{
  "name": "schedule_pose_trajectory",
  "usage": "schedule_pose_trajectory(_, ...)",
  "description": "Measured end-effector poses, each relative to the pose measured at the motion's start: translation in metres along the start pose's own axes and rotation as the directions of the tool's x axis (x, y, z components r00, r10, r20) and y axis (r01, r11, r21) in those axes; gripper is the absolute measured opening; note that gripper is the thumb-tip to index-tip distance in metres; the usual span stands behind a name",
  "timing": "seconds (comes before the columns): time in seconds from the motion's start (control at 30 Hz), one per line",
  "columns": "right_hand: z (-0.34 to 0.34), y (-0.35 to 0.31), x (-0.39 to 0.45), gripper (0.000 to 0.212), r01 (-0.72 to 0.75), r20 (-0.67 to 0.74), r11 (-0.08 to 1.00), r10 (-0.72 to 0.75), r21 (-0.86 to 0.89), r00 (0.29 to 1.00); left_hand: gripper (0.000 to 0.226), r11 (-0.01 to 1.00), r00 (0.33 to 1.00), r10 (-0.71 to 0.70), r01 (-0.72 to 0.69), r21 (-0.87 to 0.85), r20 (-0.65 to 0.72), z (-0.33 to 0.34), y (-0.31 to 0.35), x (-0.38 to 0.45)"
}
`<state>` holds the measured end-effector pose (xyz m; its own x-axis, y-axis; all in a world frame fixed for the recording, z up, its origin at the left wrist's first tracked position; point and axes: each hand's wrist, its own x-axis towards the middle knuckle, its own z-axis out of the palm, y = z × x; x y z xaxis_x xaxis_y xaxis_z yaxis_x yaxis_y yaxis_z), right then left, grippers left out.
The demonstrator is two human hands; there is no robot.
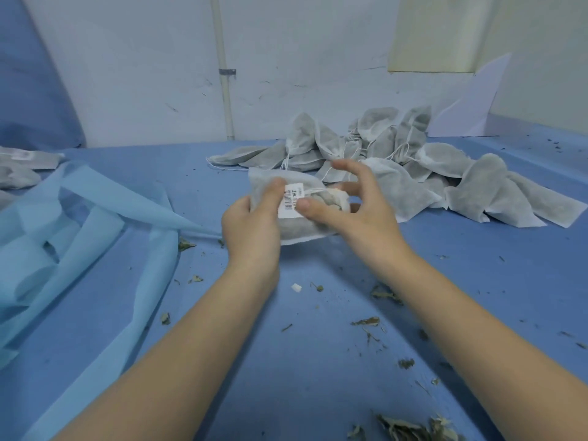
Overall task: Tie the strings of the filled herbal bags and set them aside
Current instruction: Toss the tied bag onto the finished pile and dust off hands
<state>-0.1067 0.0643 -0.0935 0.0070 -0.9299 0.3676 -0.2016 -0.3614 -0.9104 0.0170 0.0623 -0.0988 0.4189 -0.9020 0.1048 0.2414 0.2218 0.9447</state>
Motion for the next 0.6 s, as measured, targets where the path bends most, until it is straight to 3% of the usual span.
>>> schedule_pose_trajectory(0.1,0.015,-0.001,-0.006,0.056,-0.077,-0.064,0.98,0.09,0.184,0.994,0.024,0.999,0.997,-0.022,0.024,0.026,-0.079,-0.004,0.002,-0.003)
schedule_pose_trajectory(0.23,0.033,-0.003,-0.001,0.039,-0.23,-0.004,0.856,0.261,0.464,0.965,0.026,0.999,0.996,-0.051,0.05,-0.008,-0.077,-0.011,0.014,-0.004)
schedule_pose_trajectory(0.37,0.062,-0.03,0.024,0.027,-0.109,-0.275,0.817,0.312,0.566,0.91,0.03,0.99,0.994,-0.111,0.109,-0.09,-0.013,-0.018,0.023,-0.007)
schedule_pose_trajectory(0.4,0.075,-0.042,0.03,0.027,-0.08,-0.233,0.811,0.258,0.579,0.938,0.031,0.993,0.994,-0.108,0.107,-0.058,-0.015,-0.019,0.024,-0.008)
schedule_pose_trajectory(0.47,0.104,-0.067,0.036,0.062,-0.135,0.097,0.874,0.101,0.467,0.99,0.042,0.997,0.996,-0.076,0.078,0.028,-0.055,-0.021,0.027,-0.007)
schedule_pose_trajectory(0.53,0.124,-0.084,0.035,0.096,-0.186,0.376,0.937,0.064,0.297,0.924,0.05,0.996,0.992,-0.065,0.071,0.059,-0.106,-0.026,0.031,-0.001)
schedule_pose_trajectory(0.6,0.128,-0.087,0.036,0.103,-0.165,0.375,0.954,0.062,0.25,0.925,0.041,0.994,0.994,-0.038,0.048,0.099,-0.104,-0.032,0.034,0.006)
